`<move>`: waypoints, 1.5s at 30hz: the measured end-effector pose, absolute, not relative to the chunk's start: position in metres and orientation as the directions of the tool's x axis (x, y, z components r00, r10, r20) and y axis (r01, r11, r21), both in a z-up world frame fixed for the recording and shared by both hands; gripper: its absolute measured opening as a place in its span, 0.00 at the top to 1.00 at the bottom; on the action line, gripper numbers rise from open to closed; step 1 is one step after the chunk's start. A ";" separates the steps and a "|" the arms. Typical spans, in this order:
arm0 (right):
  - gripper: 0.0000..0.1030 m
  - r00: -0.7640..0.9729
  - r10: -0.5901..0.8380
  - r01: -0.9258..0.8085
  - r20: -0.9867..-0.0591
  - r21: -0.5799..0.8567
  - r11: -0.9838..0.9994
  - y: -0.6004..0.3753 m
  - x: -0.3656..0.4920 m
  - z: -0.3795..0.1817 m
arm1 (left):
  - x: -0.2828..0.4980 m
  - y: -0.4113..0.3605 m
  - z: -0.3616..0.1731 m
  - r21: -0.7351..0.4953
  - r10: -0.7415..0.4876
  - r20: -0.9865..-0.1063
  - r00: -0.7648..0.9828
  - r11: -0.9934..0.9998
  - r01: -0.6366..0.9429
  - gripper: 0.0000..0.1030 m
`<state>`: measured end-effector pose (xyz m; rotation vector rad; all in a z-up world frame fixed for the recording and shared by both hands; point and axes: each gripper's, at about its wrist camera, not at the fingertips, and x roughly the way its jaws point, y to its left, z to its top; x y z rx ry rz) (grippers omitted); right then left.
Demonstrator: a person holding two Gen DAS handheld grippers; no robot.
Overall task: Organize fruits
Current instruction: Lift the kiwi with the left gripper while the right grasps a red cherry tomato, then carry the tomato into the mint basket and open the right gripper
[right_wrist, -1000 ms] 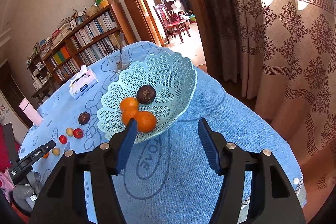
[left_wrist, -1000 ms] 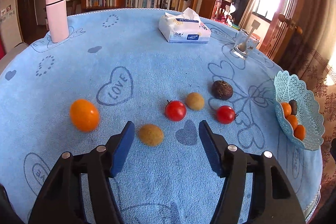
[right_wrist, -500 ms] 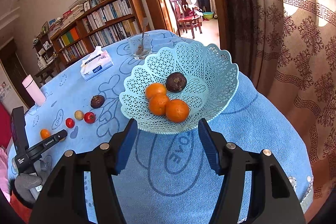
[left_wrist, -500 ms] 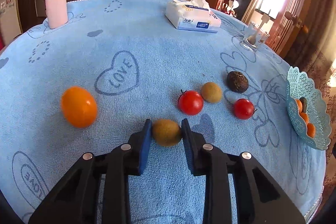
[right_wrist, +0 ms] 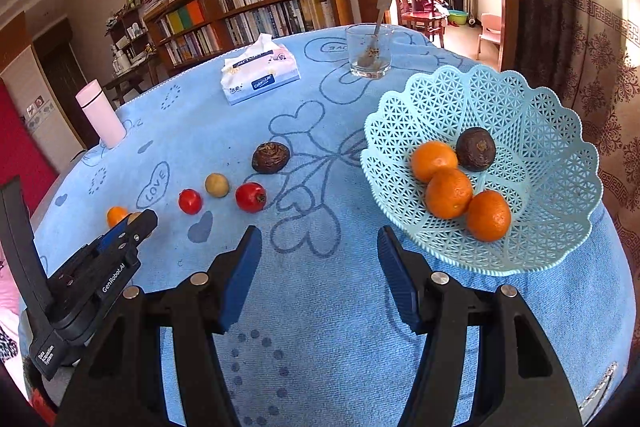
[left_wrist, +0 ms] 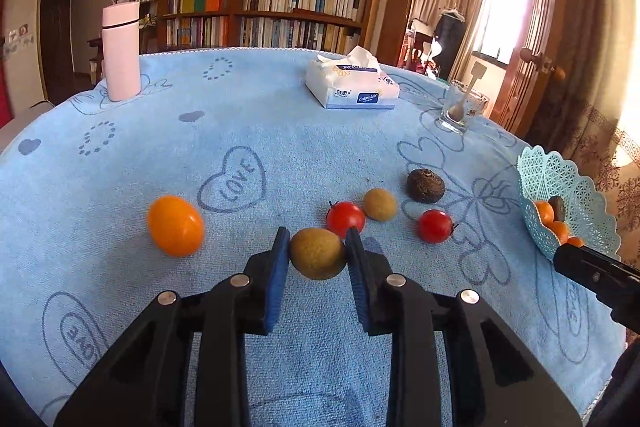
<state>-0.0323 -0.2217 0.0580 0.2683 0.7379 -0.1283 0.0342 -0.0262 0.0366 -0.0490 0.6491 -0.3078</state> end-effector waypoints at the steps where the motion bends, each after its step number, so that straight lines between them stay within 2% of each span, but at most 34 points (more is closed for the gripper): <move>1: 0.40 0.729 -0.006 0.191 -0.684 0.195 0.962 -0.217 -0.024 0.056 | 0.034 -0.026 0.037 -0.140 -0.293 -0.585 0.756 0.955 0.262 0.72; 10: 0.40 0.654 0.086 0.094 -0.752 0.193 0.977 -0.191 0.041 0.033 | 0.039 -0.018 0.035 -0.176 -0.286 -0.590 0.755 0.958 0.225 0.72; 16: 0.43 0.633 0.084 0.068 -0.770 0.163 0.984 -0.182 0.068 0.024 | 0.038 -0.017 0.035 -0.182 -0.285 -0.591 0.755 0.959 0.219 0.72; 27: 0.71 0.606 0.043 0.066 -0.794 0.104 0.992 -0.174 0.089 0.012 | 0.038 -0.017 0.034 -0.187 -0.289 -0.596 0.749 0.957 0.221 0.72; 37: 0.71 0.633 0.049 0.086 -0.772 0.134 0.987 -0.182 0.070 0.026 | 0.037 -0.018 0.034 -0.187 -0.296 -0.596 0.746 0.955 0.230 0.72; 45: 0.71 0.671 0.013 0.167 -0.741 0.168 0.971 -0.216 0.047 0.048 | 0.036 -0.020 0.033 -0.183 -0.298 -0.596 0.745 0.955 0.235 0.72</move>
